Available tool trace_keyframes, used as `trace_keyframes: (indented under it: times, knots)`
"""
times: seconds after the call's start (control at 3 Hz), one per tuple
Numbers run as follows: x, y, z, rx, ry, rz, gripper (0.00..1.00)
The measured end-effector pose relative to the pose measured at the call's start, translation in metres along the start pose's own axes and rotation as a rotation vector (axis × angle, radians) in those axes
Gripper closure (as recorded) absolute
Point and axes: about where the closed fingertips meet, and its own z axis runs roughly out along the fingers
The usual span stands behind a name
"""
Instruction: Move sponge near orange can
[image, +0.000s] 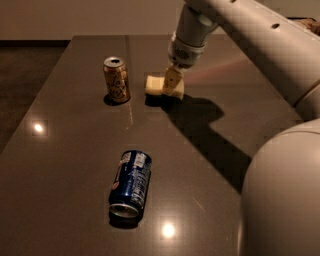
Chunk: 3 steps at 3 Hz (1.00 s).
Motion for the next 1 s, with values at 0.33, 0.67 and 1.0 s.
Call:
trace_keyframes:
  times: [0.33, 0.67, 1.0]
  knots:
    - [-0.03, 0.018, 0.011, -0.004, 0.025, -0.065, 0.98]
    - [-0.043, 0.027, 0.022, -0.001, 0.059, -0.097, 0.85]
    - [-0.048, 0.033, 0.029, -0.004, 0.07, -0.114, 0.6]
